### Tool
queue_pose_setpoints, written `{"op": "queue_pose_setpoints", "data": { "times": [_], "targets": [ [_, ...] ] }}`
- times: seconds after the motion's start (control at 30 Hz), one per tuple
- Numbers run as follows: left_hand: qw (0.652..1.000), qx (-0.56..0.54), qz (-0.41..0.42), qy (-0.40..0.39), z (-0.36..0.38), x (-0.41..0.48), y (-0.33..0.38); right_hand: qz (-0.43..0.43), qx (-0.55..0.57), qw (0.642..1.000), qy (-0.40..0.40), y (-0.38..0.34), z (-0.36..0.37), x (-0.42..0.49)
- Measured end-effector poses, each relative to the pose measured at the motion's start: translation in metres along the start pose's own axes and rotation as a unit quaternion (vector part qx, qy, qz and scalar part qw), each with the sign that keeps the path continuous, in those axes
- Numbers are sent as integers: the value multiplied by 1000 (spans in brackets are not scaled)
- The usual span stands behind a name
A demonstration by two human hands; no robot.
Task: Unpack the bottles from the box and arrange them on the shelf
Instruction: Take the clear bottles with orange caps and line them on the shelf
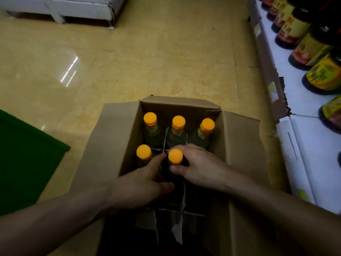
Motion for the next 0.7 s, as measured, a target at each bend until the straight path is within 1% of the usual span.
{"op": "queue_pose_setpoints", "data": {
  "times": [0.1,0.27,0.43,0.53,0.6,0.7],
  "targets": [
    [1000,9,21,16,3,2,-2,-31,-4,999,29,0,4,-3],
    [997,45,48,51,4,6,-5,-43,17,998,47,-2,7,-3],
    [993,62,87,52,13,-1,-18,-71,20,995,60,-3,7,-8],
    [991,55,104,60,10,-1,-15,-86,1,994,70,-4,6,-12],
    [990,56,112,59,8,-3,-11,-93,-6,992,90,-6,4,-16],
    [990,60,111,54,6,-5,-12,-90,24,987,132,-7,-3,-19]
  ]
}}
Point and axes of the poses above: each hand's wrist, its own x-axis towards the middle knuckle, its own z-axis out of the palm, y = z × x, the point moved 1 cm from there along x, towards the middle knuckle, and after that the axes turned 10 degrees about y, right-handed, at the moved point
